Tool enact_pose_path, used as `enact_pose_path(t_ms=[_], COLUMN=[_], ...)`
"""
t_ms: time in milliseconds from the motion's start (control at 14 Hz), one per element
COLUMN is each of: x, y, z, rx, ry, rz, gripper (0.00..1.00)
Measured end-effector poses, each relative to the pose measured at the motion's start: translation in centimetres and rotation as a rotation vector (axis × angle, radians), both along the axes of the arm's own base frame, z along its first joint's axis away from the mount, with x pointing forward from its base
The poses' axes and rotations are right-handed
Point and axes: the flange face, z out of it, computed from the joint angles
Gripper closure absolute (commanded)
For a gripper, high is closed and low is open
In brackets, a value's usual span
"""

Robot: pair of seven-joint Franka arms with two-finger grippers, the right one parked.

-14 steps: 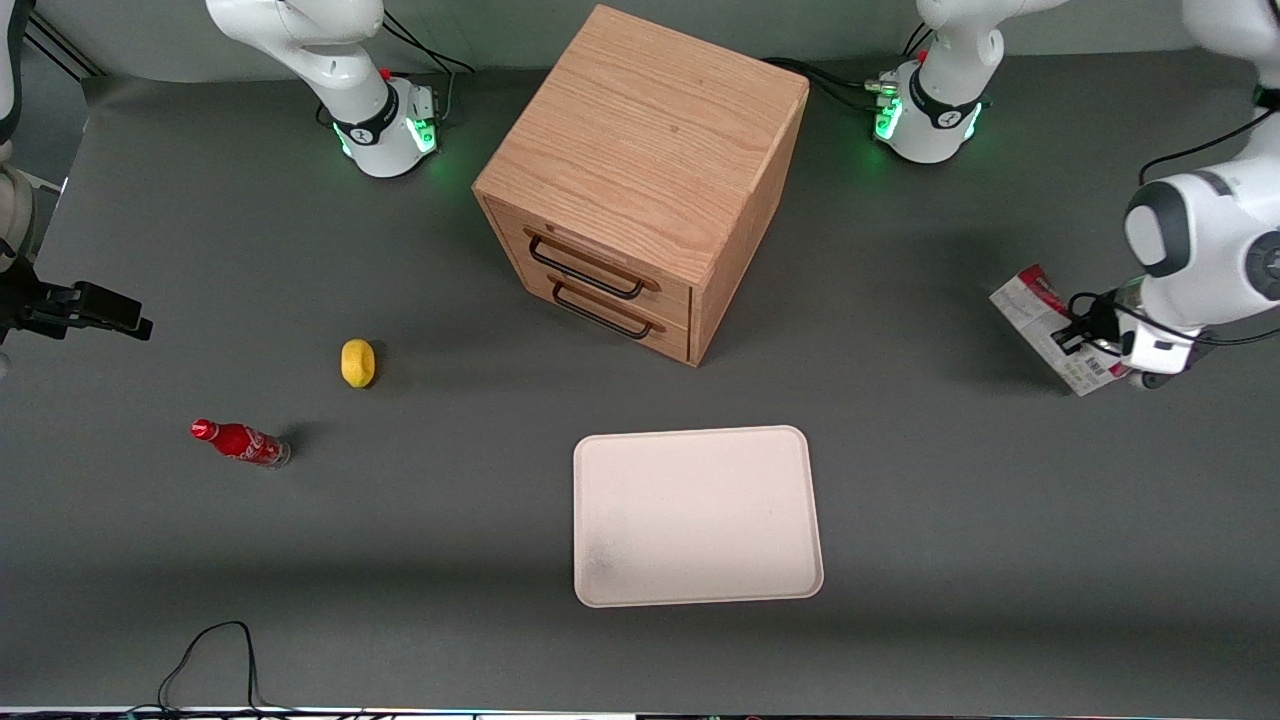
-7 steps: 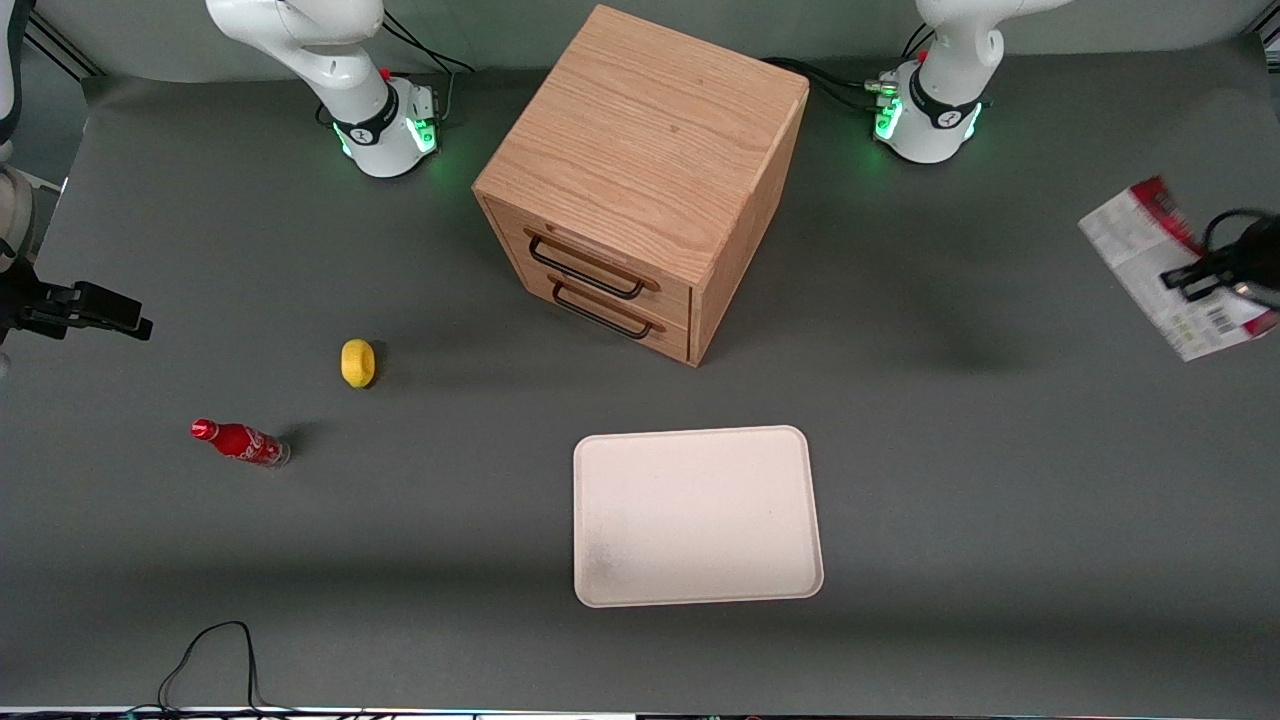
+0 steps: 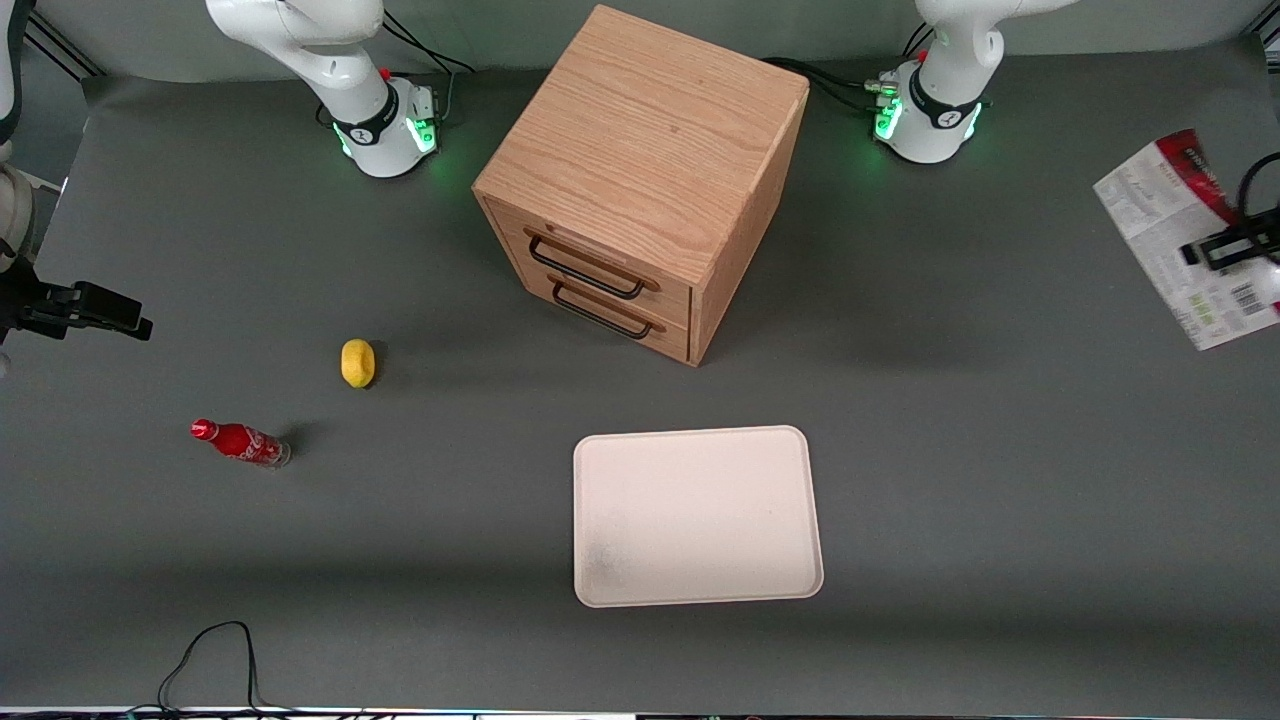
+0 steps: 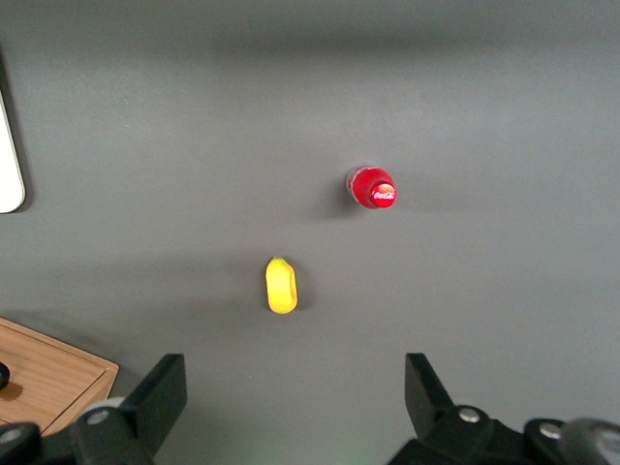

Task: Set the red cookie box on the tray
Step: 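Carry the cookie box over the white tray with the left gripper, then lower the cookie box onto the tray and open the left gripper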

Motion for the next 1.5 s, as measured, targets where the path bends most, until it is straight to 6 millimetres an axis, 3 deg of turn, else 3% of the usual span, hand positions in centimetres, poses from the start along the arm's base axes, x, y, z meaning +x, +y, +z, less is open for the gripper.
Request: enact_pose_path(t_ms=[143,357,500,643,786,1071,1286,1500], x=[2.1,5.7,8.3,10.4,11.6,14.2,15.9,16.1], y=[-6.6,-18.8,-25.4,-29.6,-32.1,-33.9,-32.9,-32.6], z=[-0.5,-2.2,-5.7,-9.9,-13.8,-23.1,-31.1,-35.3], rx=[-0.017,-0.066,-0.114,-0.158,-0.179,-0.153,-0.138,-0.133], ry=[-0.026,-0.075,-0.099,-0.137,-0.158,-0.211,-0.214,-0.207], rz=[-0.016,-0.052,-0.087,-0.111,-0.124,-0.199,-0.188,-0.179], gripper=[1.00,1.00,1.00,1.00,1.00,1.00,1.00,1.00])
